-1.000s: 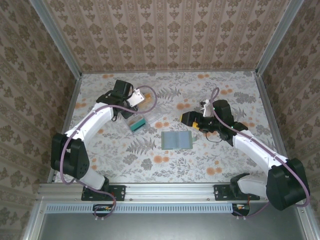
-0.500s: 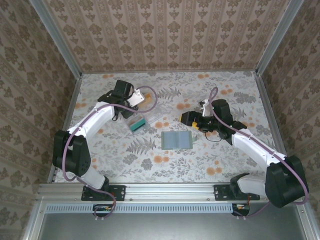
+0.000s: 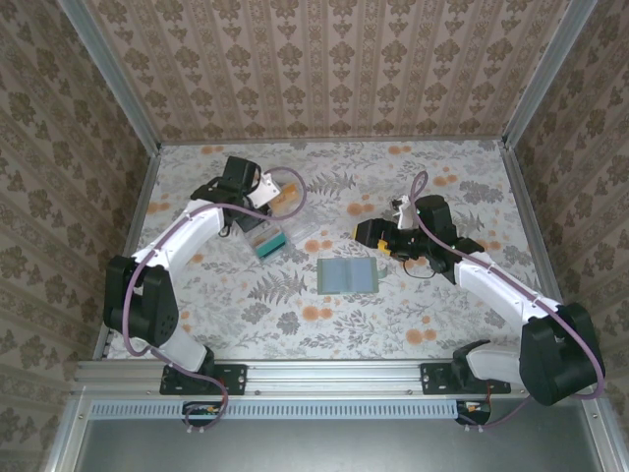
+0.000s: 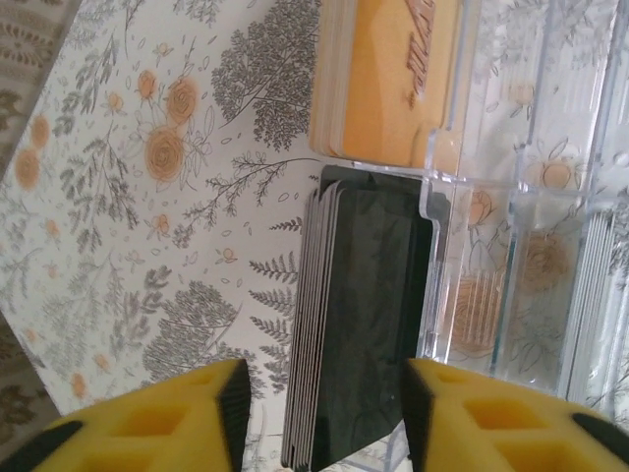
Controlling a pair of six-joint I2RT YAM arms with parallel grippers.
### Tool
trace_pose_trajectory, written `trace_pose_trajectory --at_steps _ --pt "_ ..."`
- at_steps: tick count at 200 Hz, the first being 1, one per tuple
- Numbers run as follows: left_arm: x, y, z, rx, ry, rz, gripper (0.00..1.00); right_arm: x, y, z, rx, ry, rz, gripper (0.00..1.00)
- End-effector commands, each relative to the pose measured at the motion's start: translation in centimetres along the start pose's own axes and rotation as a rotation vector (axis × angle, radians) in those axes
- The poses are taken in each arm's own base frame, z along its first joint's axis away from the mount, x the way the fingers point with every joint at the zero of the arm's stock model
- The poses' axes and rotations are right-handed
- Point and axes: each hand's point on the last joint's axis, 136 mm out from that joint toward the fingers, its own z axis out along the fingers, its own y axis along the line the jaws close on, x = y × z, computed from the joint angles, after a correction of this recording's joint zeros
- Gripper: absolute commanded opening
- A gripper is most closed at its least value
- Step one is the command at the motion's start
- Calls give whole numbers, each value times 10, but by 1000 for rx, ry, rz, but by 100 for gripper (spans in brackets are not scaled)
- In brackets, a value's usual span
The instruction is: Take the credit cards out of the card holder
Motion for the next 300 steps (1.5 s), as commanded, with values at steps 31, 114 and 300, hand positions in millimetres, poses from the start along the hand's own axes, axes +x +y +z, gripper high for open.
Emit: trace_pose_trajectory --at_steps 31,114,300 --pt "-30 22 -42 -12 -126 -282 65 -7 4 0 21 2 -24 100" --pt "-25 14 -94 118 -396 -792 100 10 -11 9 219 37 -142 86" --pt "-30 -168 -49 670 -156 -1175 64 89 -141 24 642 183 -28 30"
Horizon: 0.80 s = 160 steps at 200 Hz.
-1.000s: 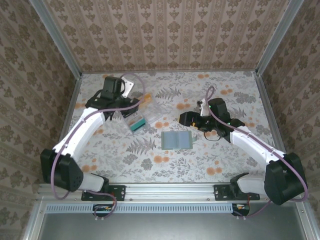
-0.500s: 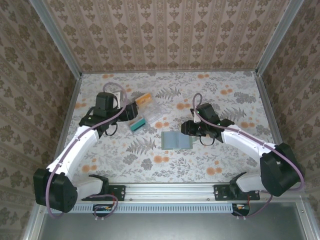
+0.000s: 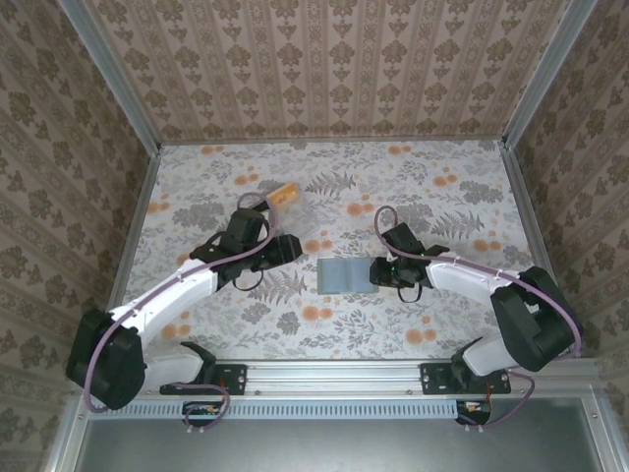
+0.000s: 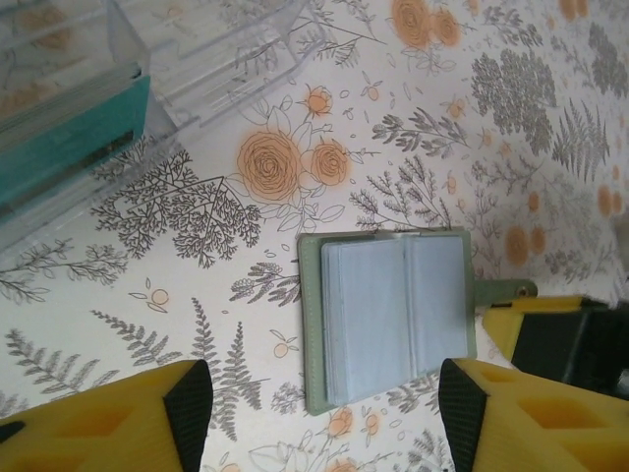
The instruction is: Take the credit cards out of the card holder
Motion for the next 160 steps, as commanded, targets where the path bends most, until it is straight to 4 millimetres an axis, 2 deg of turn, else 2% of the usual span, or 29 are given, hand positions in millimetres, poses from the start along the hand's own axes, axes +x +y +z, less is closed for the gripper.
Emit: trace_pose_trajectory --at_steps 1,32,52,71,108,160 --pt "5 -23 12 84 26 -29 64 10 -8 10 28 20 23 30" --pt "19 -33 33 99 92 -16 58 17 3 15 -13 39 20 28" --pt "27 -33 46 96 135 -26 54 19 7 18 -16 49 15 20" --pt "32 -35 56 110 168 -35 52 20 9 18 -20 52 15 18" --pt "40 -33 71 113 214 -48 45 21 11 16 -27 53 16 16" --pt "52 -22 88 80 266 -64 41 22 11 17 -26 55 18 15"
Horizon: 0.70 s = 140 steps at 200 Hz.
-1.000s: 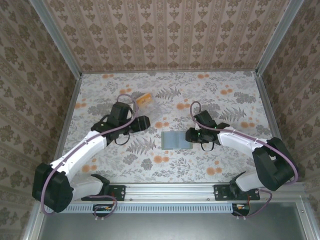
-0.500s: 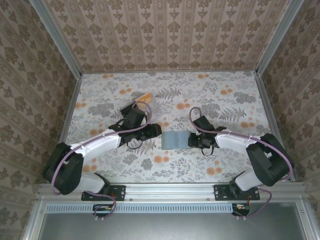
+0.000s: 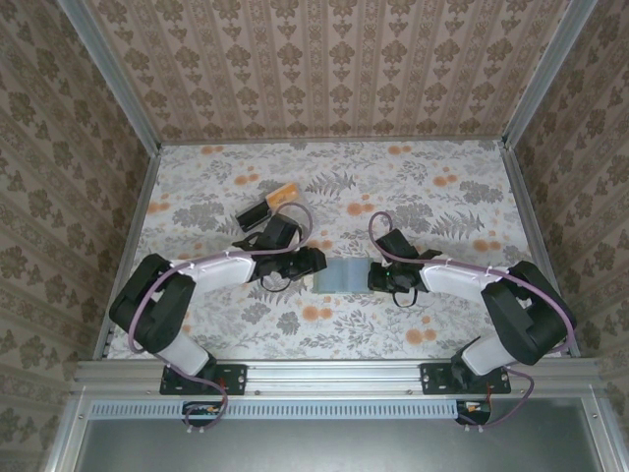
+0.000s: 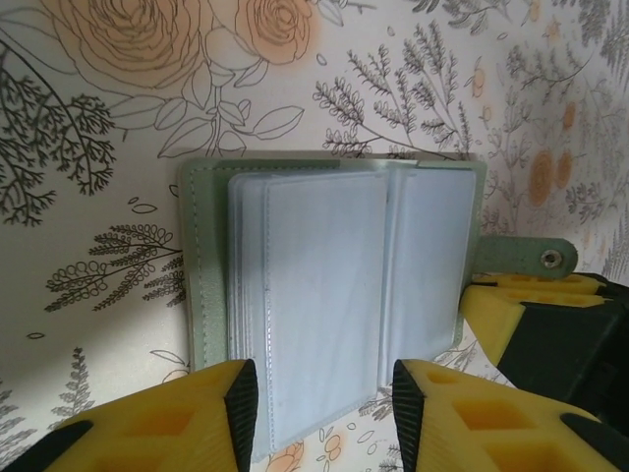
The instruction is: Take the credit cards out of the card holder
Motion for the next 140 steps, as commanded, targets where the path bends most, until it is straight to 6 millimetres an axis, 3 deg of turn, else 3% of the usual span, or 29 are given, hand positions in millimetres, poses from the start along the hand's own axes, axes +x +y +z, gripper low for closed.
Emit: trace_pose_trajectory --at_steps 1,140 --pt "-2 -8 7 26 17 -3 41 10 0 5 -4 37 13 15" --pt "5 -13 22 49 73 19 41 10 2 10 -6 52 11 15"
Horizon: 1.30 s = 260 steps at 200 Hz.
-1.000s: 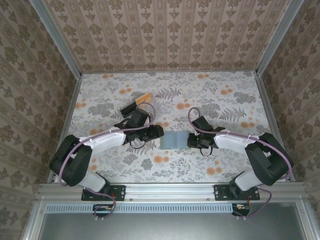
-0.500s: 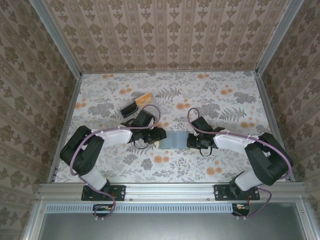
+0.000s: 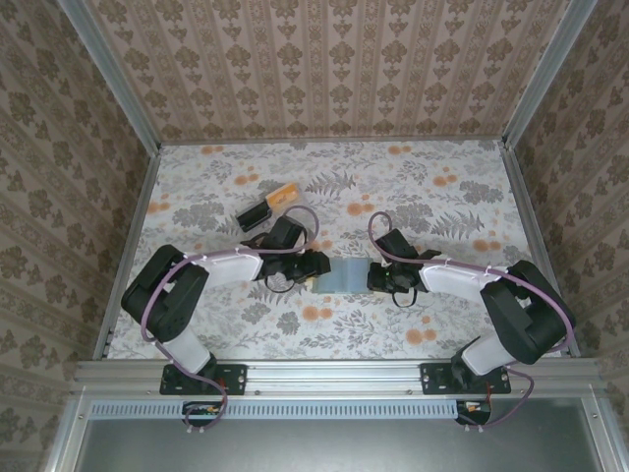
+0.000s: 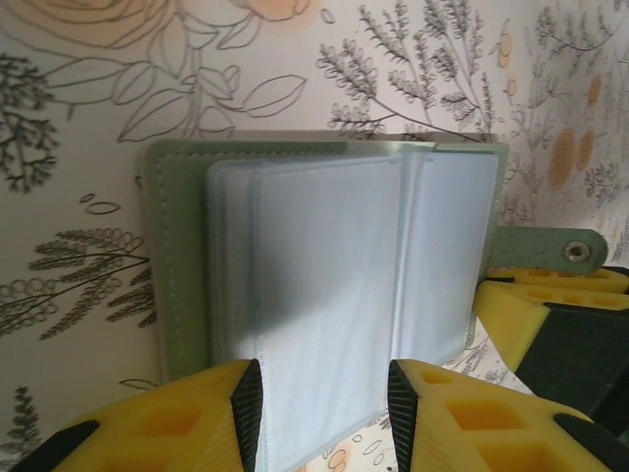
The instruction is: Take the credit cards out of the card holder
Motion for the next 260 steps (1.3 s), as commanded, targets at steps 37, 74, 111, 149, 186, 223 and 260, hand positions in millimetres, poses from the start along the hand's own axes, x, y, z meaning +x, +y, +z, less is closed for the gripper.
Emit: trace_pose_trajectory --at_steps 37,74,111,149,186,223,260 --pt "-1 -10 4 14 14 22 40 10 1 8 -4 54 6 15" --pt "-8 -1 -11 -58 -43 31 40 10 1 8 -3 51 8 14" --pt "-4 11 -9 -83 -30 9 38 11 1 8 -5 52 10 14" --pt "1 15 -2 -79 -2 -1 38 11 1 8 -5 53 9 14" --pt "4 16 3 -83 11 1 38 11 1 7 -8 51 9 14" --pt "7 16 7 -74 33 2 38 13 0 8 -8 54 12 14" --pt "8 4 14 -19 54 20 39 12 1 8 -11 51 15 14"
